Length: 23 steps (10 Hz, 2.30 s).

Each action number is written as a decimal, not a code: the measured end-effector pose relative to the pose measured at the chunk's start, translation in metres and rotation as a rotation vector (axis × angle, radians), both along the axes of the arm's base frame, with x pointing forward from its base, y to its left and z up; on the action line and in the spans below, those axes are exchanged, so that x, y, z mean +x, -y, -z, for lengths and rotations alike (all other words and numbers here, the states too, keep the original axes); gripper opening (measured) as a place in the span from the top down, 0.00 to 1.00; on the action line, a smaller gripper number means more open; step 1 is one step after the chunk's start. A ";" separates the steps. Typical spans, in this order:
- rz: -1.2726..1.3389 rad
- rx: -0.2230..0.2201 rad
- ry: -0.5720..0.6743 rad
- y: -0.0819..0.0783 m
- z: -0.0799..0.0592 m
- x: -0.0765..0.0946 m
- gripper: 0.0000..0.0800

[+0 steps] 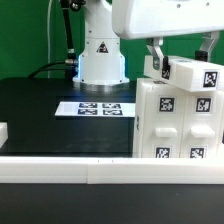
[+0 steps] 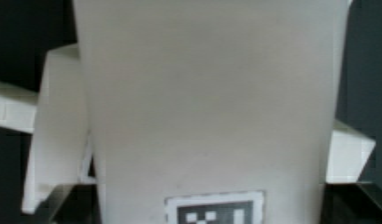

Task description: Assemble cabinet

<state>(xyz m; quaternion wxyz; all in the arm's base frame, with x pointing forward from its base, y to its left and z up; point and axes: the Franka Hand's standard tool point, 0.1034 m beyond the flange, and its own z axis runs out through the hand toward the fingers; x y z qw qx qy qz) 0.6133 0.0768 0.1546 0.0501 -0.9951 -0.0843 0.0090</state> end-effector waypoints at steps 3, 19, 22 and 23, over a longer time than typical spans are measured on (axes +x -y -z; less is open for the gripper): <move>0.381 0.034 0.011 0.000 0.000 -0.002 0.30; 1.660 0.149 -0.099 -0.012 0.000 0.003 0.30; 1.822 0.169 -0.126 -0.012 -0.001 0.005 0.30; 1.828 0.169 -0.127 -0.011 -0.001 0.005 0.30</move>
Offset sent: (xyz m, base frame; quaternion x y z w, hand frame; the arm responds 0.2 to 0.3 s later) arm -0.0130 0.0072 -0.0107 0.0007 -0.0004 0.2847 0.9586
